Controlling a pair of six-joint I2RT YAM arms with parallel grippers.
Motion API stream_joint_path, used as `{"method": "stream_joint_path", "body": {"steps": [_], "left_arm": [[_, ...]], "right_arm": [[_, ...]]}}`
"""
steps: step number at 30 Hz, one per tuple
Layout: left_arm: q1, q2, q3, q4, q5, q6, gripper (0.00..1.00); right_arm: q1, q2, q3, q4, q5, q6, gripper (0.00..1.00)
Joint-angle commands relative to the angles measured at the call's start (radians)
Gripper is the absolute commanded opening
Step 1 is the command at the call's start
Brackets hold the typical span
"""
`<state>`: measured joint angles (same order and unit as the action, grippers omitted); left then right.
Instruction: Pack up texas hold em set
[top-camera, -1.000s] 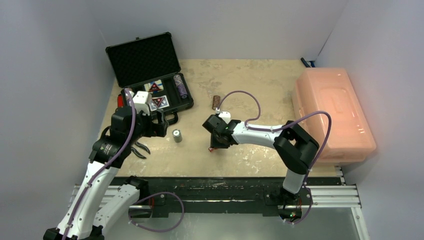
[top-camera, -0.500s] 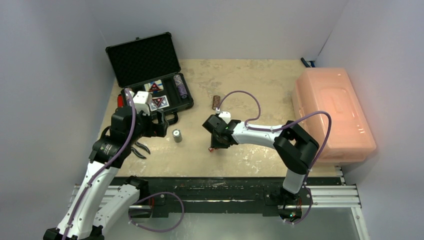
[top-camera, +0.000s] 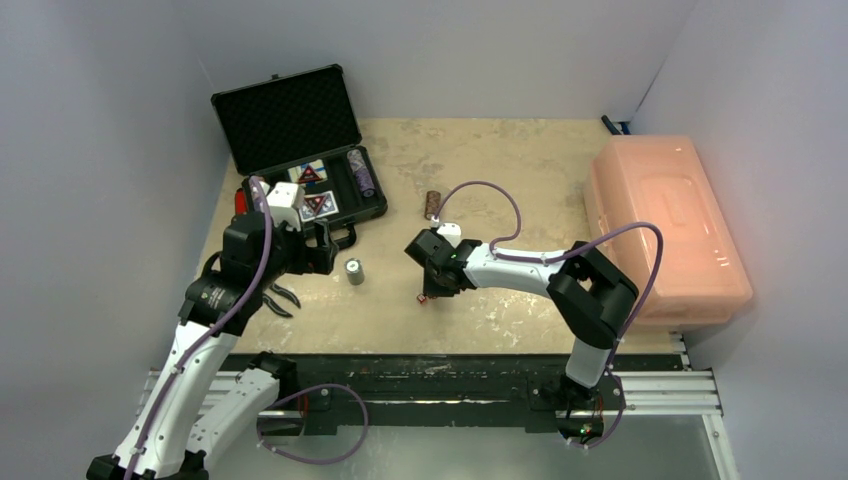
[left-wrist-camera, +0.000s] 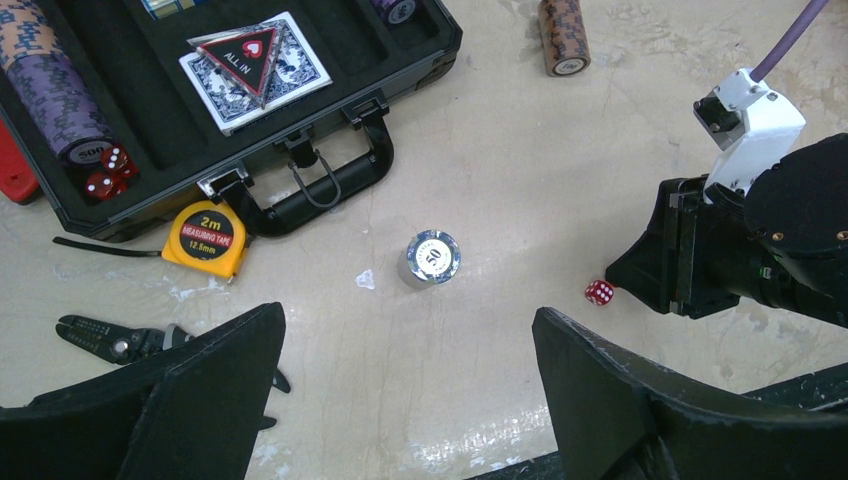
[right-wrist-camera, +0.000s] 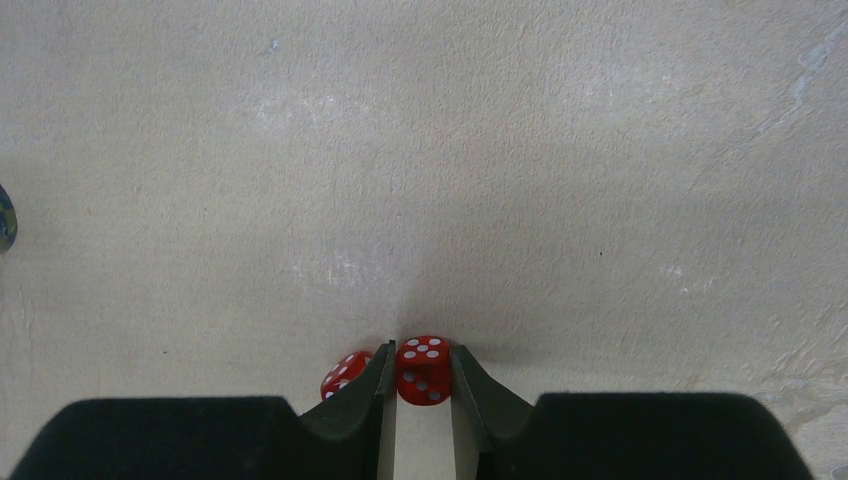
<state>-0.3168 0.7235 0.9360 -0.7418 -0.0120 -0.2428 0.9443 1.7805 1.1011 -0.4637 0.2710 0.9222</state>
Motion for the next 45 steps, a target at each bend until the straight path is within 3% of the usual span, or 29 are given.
{"method": "stream_joint_path", "body": {"steps": [1, 14, 21, 31, 45], "left_arm": [[-0.007, 0.004, 0.001, 0.039, 0.007, 0.013, 0.95], [-0.007, 0.02, 0.001, 0.042, 0.006, 0.016, 0.94], [-0.007, 0.012, 0.001, 0.039, -0.02, 0.01, 1.0], [-0.007, 0.017, 0.001, 0.046, -0.02, 0.01, 1.0], [-0.007, -0.006, 0.006, 0.051, -0.041, 0.022, 1.0]], "right_arm": [[0.007, -0.021, 0.003, -0.025, 0.015, -0.003, 0.0], [0.007, -0.123, 0.017, -0.043, 0.071, -0.03, 0.0], [0.007, -0.22, -0.032, 0.026, 0.068, -0.043, 0.0], [0.007, -0.288, -0.037, 0.087, 0.079, -0.072, 0.0], [0.007, -0.223, 0.082, 0.15, 0.047, -0.156, 0.0]]}}
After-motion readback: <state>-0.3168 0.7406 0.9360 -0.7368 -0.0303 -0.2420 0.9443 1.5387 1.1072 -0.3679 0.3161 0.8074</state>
